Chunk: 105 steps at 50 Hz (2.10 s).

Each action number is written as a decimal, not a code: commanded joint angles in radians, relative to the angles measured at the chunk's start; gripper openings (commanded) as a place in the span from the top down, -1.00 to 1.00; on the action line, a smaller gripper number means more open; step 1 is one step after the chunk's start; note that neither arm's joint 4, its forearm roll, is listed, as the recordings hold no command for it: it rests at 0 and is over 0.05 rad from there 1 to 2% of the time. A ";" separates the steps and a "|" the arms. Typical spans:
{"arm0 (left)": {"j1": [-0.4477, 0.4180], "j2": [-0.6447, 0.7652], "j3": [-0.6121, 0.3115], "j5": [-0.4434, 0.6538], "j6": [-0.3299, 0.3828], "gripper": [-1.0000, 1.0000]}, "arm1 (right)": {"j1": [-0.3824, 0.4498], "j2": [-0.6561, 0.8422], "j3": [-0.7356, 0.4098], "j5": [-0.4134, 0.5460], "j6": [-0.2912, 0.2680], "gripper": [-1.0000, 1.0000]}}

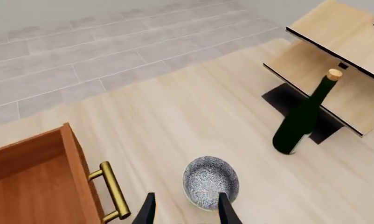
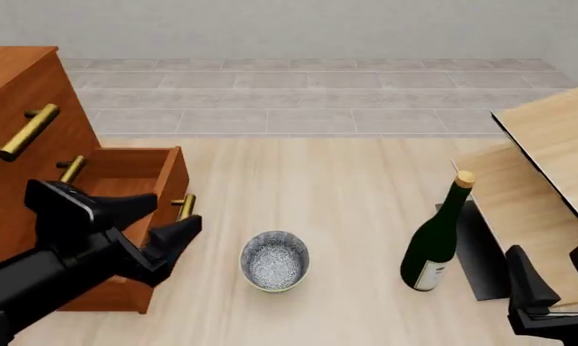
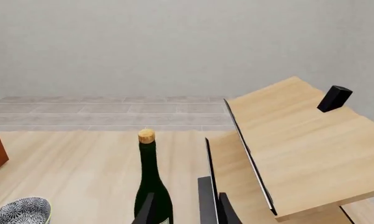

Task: Put the bowl on top of the cabinet.

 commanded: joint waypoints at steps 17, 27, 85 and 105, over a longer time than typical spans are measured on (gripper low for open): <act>-0.136 0.292 -0.175 0.031 -0.036 -1.00 | 0.000 0.000 0.000 0.000 0.000 -1.00; -0.115 0.356 -0.196 0.015 -0.042 -1.00 | 0.000 0.000 0.000 0.000 0.000 -1.00; -0.053 0.662 -0.201 -0.143 -0.076 -1.00 | 0.000 0.000 0.000 0.000 0.000 -1.00; -0.024 0.729 -0.202 -0.196 -0.064 -1.00 | 0.000 0.001 0.000 0.000 0.000 -1.00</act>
